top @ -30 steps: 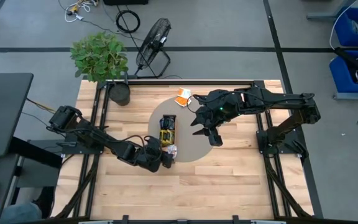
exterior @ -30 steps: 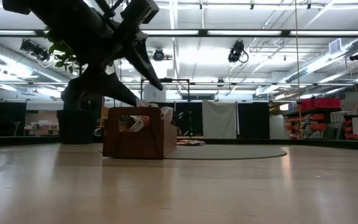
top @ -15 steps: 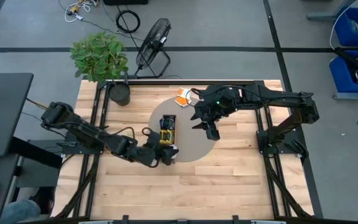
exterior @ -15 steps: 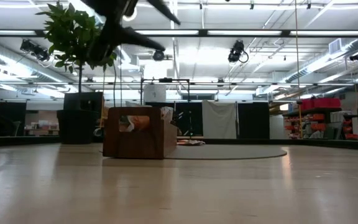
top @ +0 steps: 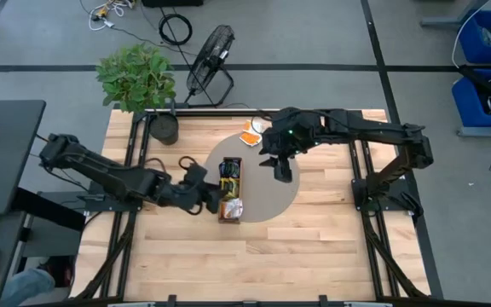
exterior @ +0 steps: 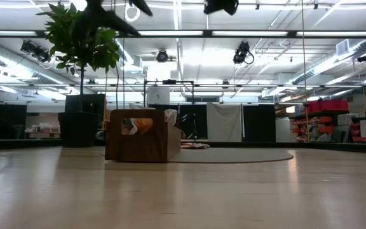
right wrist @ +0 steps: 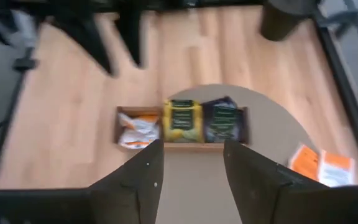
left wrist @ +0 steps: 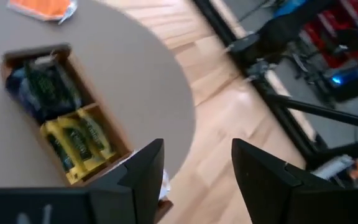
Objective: Pick & Place Tea
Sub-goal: Put the white tea bag into the bottom section of the wooden organizer
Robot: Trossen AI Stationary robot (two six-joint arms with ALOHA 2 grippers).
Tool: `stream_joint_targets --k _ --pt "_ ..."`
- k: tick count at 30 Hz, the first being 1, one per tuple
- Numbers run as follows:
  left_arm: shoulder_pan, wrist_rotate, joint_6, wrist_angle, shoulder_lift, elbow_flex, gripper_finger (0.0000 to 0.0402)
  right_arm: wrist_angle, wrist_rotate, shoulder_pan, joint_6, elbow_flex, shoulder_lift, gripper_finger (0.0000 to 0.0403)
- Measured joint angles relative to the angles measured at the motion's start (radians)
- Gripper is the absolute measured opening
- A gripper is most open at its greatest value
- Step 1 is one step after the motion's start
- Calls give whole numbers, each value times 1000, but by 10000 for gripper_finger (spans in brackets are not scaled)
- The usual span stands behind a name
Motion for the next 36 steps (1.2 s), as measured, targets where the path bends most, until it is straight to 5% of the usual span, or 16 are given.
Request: stream_joint_targets --k 10,19,36 --pt "0 68 170 -1 -151 0 188 87 57 -172 144 -145 61 177" --pt "49 114 197 -6 -166 0 188 133 -71 -344 319 -151 267 257" --pt "209 113 123 29 -166 0 188 84 -150 -577 388 177 659 270"
